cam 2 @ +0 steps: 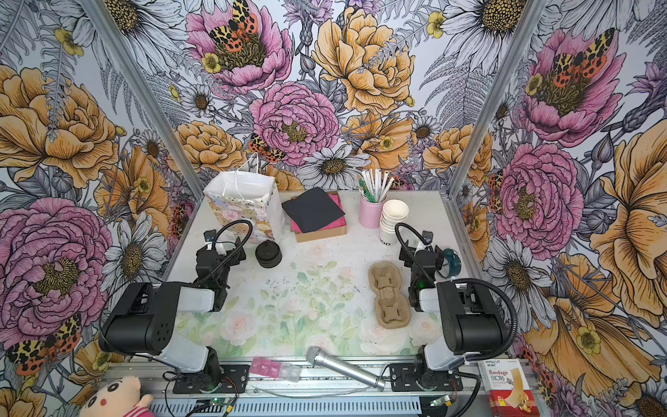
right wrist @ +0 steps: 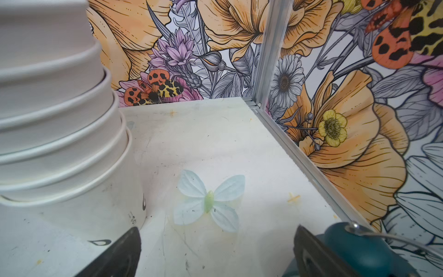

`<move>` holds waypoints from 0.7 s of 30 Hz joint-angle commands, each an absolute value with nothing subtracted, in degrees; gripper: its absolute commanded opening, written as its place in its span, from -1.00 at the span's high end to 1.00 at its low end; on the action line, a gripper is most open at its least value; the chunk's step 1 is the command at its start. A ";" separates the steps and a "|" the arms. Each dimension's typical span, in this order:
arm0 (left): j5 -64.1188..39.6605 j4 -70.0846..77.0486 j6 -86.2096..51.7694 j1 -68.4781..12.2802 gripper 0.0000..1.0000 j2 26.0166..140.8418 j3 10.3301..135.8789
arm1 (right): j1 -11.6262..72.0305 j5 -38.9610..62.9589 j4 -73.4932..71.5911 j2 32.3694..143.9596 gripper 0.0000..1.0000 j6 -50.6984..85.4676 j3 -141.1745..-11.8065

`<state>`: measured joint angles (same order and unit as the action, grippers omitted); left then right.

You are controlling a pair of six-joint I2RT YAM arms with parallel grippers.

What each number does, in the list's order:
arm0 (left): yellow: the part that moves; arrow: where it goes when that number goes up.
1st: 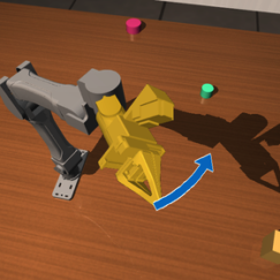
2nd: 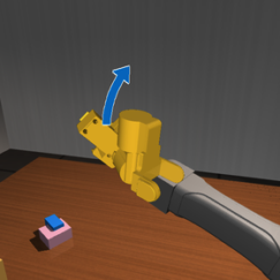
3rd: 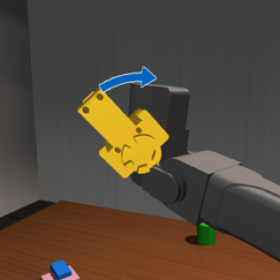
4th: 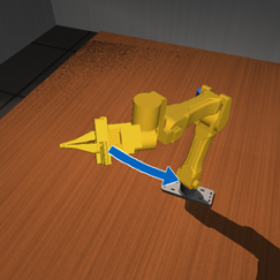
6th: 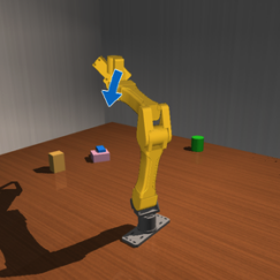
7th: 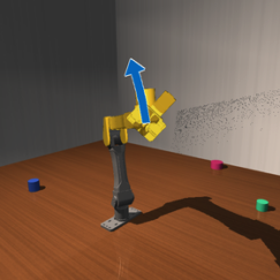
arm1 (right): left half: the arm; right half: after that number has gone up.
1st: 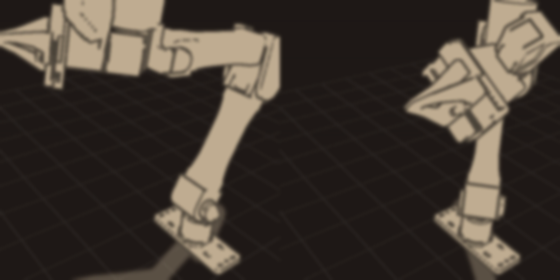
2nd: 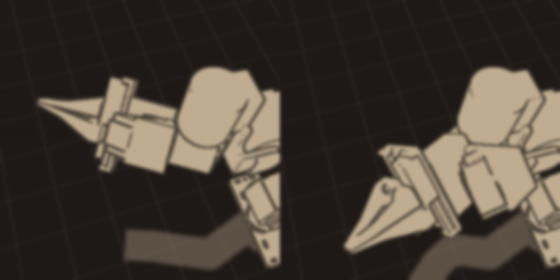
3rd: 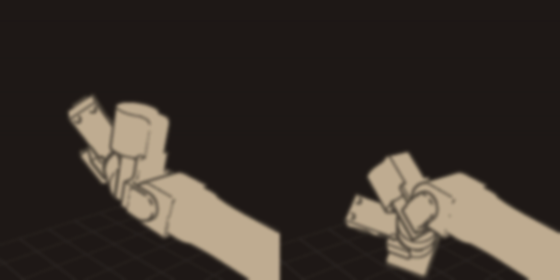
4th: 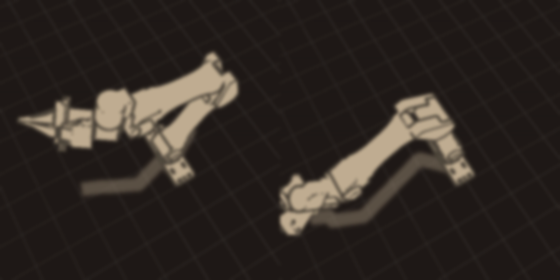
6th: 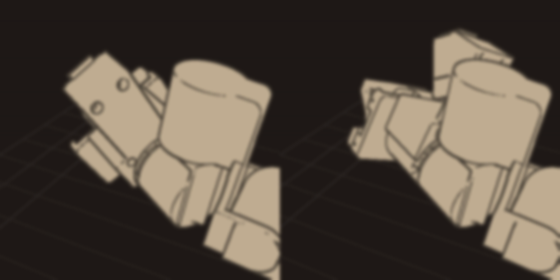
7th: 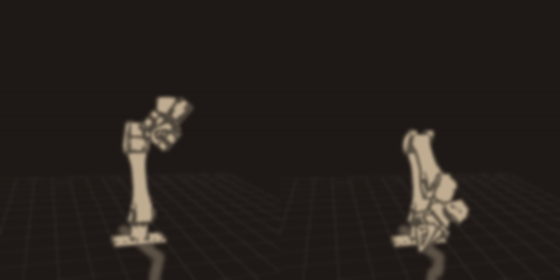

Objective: Pack a coffee takeout order
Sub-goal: Pick up the coffee cup.

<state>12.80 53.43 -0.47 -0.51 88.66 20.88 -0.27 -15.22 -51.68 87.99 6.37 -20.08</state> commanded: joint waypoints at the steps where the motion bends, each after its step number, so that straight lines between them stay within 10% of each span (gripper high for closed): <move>1: 14.03 55.08 -0.31 -1.12 -0.97 88.80 21.01 | 0.09 -15.06 -52.47 88.04 -0.99 6.59 -21.18; 21: 13.11 55.04 -0.70 -0.56 -0.98 88.82 21.04 | 0.02 -15.05 -52.51 88.07 -0.99 6.59 -21.20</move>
<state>13.63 53.43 -0.03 -1.26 88.66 20.88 -0.27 -15.22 -51.68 87.99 6.37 -20.08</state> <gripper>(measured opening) 0.988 0.995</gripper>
